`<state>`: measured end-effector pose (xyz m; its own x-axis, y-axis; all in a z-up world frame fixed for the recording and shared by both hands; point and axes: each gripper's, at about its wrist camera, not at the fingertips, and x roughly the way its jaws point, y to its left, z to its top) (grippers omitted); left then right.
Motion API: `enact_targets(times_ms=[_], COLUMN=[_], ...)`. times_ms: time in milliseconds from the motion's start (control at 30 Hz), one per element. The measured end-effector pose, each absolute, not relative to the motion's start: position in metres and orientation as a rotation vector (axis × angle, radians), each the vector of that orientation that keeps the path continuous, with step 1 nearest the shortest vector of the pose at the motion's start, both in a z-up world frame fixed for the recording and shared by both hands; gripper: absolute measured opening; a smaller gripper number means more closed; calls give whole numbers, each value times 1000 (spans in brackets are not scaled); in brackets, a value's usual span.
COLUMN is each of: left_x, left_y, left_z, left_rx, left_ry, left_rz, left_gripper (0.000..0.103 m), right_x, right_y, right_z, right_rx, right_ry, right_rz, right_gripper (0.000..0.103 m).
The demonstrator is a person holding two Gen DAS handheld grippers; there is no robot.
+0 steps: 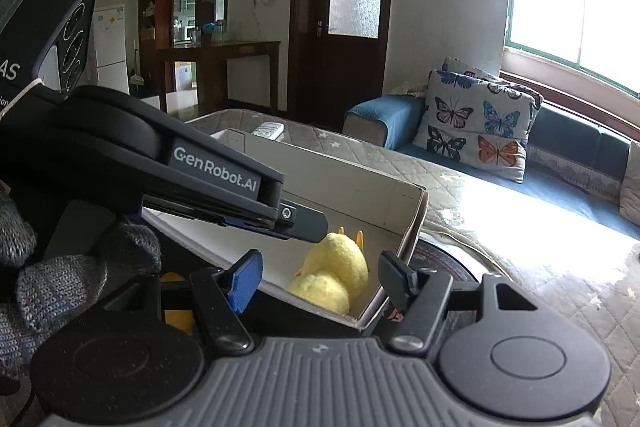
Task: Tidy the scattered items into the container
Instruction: 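Carry the chick plush over the white box and release it inside, then move the right tool to the yellow rubber duck and grasp it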
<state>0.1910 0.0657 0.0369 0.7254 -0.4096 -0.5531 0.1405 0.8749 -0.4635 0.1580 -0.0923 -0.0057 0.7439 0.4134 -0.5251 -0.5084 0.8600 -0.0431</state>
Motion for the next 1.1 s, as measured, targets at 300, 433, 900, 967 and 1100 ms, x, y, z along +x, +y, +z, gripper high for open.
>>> enact_targets(times_ms=[300,433,900,967,1100], left_x=[157,142,81,73,58], left_y=[65,65,78,80,83], left_z=[39,38,24,21,14], left_rx=[-387,-390,-379,-371,-359], left_ry=[695,698,736,748,779], left_rz=[-297,-291,-293,-298,-297], left_gripper=[24,26,26,29,29], right_x=[127,115,71,67,61], right_y=[-103,-108,-113,-112,-107], right_z=[-6,-9,-27,-31,-36], right_rx=[-177,-174,-198,-201,-214], right_ry=[529,533,590,601,613], right_rz=[525,536,631,649,683], right_gripper=[66,66,78,81,82])
